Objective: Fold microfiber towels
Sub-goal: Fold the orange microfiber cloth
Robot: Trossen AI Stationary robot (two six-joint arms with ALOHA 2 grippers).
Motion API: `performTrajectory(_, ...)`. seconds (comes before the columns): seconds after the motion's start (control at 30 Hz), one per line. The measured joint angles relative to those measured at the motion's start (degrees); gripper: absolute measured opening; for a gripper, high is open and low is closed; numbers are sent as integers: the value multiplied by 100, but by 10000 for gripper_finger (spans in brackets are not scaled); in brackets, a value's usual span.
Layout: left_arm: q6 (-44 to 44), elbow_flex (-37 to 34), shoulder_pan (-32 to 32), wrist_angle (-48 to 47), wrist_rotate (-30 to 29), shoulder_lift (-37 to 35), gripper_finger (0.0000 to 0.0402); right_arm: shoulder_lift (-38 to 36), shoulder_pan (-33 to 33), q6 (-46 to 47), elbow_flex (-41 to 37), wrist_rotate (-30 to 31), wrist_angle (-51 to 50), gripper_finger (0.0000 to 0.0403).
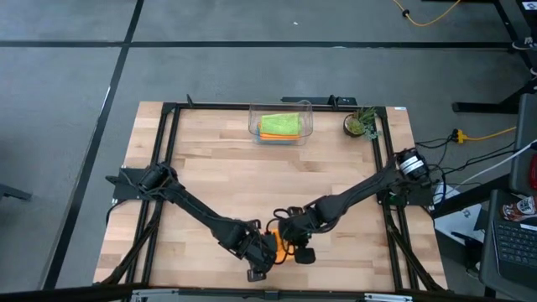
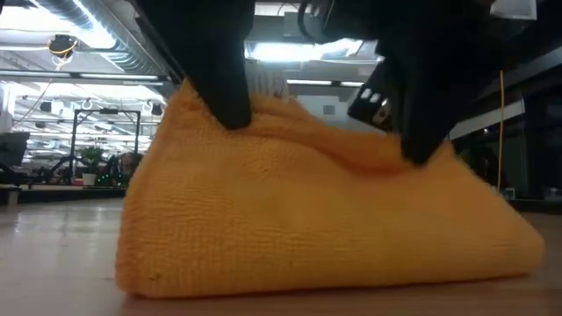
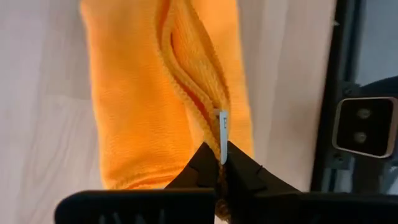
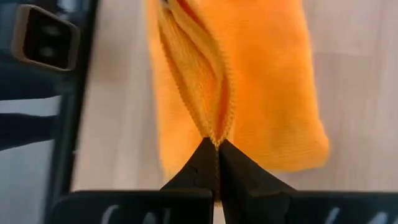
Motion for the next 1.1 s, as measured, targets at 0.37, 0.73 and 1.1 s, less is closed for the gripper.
performTrajectory(0.37,-89,-63,-7,-641,-474,85,0,150,-4,3,0,1070,57,10)
performTrajectory(0.73,-619,-61,43,-994,-741,192,70,154,-14,-289,-4,1549,184,66)
performTrajectory(1.1,-1044,-61,76,-1858,-788,191,166,154,-22,-1073,-4,2874,191,185)
